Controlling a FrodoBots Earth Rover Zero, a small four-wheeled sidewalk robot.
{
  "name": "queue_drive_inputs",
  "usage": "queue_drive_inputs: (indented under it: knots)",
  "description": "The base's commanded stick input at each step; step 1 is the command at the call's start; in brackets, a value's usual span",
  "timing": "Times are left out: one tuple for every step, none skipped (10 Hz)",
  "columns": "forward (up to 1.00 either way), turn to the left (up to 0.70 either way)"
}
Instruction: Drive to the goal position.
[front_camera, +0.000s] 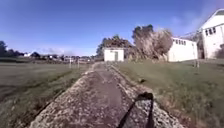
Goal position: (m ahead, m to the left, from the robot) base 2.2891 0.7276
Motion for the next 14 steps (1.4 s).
queue_drive_inputs:
  knots:
    - [1.00,0.00]
    - [1.00,0.00]
    - [1.00,0.00]
    - [1.00,0.00]
    - [1.00,0.01]
    - [1.00,0.02]
    - [1.00,0.03]
    - [1.00,0.04]
    - [1.00,0.06]
    - [1.00,0.22]
    - [1.00,0.37]
    - [1.00,0.00]
    - [1.00,0.00]
    - [1.00,0.00]
